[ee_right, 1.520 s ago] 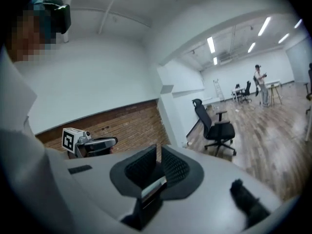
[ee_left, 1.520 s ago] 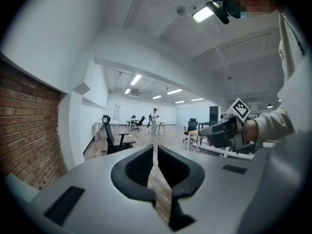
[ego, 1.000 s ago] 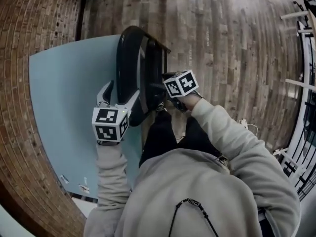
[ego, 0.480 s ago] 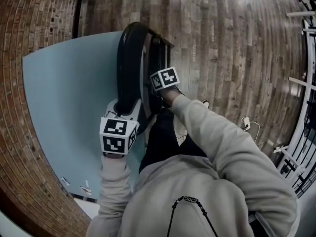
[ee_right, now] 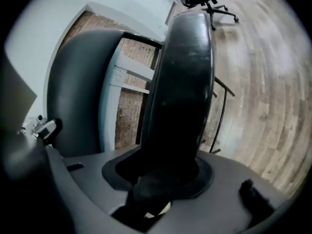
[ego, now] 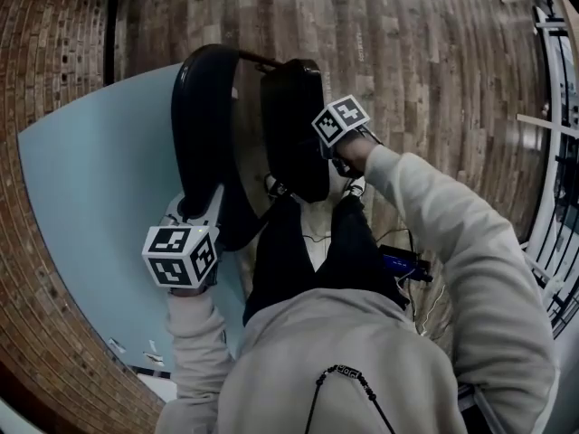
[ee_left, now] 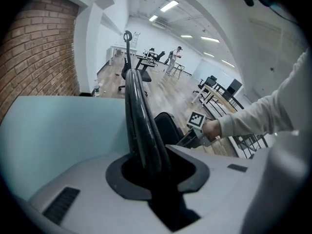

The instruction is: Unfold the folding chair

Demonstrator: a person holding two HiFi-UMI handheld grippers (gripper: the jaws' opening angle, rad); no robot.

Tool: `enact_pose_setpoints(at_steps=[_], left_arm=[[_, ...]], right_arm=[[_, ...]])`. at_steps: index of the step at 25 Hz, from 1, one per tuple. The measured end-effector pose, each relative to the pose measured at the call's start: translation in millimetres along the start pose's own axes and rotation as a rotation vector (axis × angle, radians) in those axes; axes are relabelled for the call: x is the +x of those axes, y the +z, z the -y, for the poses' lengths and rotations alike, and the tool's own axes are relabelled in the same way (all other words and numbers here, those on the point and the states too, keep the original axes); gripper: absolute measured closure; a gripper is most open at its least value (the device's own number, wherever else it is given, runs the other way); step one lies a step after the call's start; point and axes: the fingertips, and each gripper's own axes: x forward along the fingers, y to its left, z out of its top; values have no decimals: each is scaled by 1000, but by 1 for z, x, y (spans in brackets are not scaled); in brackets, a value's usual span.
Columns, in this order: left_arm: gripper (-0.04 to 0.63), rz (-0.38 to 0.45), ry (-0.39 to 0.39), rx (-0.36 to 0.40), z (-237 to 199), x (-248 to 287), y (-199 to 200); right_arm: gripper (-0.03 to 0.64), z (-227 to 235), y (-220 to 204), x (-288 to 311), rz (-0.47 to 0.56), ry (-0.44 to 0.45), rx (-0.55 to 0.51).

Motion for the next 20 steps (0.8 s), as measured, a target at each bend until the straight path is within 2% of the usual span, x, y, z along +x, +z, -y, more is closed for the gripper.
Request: enact_pose_setpoints(at_steps=[3, 7, 11, 16, 20], left_arm=[[494, -6, -25, -13, 21, 19, -7], [503, -7, -57, -36, 51, 44, -9], [517, 5, -65, -110, 59, 70, -19], [518, -44, -77, -143, 55, 105, -46], [518, -52, -117, -200, 72, 144, -56]], right_arm=[[457, 59, -35, -33, -45, 94, 36], [456, 120, -72, -59, -18, 220, 26], [453, 186, -91, -74, 21, 331, -23], [454, 273, -121, -74, 96, 567, -110], [452, 352, -140, -72, 129, 690, -138]])
